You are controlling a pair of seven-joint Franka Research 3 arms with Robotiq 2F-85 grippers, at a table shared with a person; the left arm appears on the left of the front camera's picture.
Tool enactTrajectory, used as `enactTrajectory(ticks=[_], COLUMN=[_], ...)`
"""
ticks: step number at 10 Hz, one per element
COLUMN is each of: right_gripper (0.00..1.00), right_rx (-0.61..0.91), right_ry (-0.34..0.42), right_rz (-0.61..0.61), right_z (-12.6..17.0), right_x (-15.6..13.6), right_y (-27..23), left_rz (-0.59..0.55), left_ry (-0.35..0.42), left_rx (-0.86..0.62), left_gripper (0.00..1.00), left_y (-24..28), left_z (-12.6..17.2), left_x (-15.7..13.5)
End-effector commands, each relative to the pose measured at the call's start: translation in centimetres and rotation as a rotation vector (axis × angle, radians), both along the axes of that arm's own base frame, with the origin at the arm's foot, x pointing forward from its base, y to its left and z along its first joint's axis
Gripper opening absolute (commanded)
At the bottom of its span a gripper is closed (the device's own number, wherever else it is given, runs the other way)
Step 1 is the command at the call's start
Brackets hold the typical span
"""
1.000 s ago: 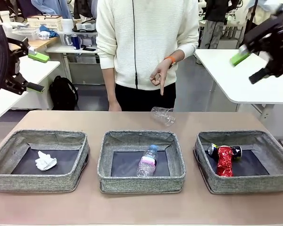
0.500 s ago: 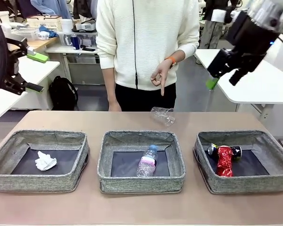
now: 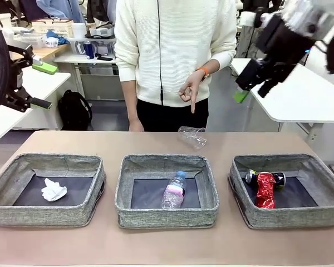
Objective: Sort the waste into the appropriate baskets.
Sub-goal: Pick up the waste item pointed out by the person.
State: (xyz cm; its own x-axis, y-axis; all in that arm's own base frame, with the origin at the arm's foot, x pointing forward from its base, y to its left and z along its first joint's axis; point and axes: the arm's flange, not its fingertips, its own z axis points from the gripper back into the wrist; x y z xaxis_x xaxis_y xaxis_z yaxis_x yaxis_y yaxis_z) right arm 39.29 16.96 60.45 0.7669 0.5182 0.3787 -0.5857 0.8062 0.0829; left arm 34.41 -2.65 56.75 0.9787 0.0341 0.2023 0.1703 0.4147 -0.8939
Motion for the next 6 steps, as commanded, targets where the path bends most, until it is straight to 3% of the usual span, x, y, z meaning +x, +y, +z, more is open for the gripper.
enactTrajectory(ticks=[1,3,5,6], right_gripper=[1.0,1.0,1.0,1.0], right_rx=[-0.027,-0.02,-0.055,0.012], right_ry=[-0.078,-0.111,-0.107,-0.11], right_rz=[0.146,0.189,0.203,0.205], right_z=[-1.3,-5.4,-9.8,-11.8], right_x=[7.1,12.7,15.8,16.5], right_y=[1.1,1.9,2.9,3.2], left_rz=[-0.016,-0.016,-0.016,-0.016], left_ry=[-0.02,-0.02,-0.02,-0.02], left_rx=[-0.006,-0.006,-0.006,-0.006], left_gripper=[1.0,1.0,1.0,1.0], left_y=[0.3,0.3,0.3,0.3], left_z=[0.0,0.0,0.0,0.0], left_x=[-0.1,-0.1,-0.1,-0.1])
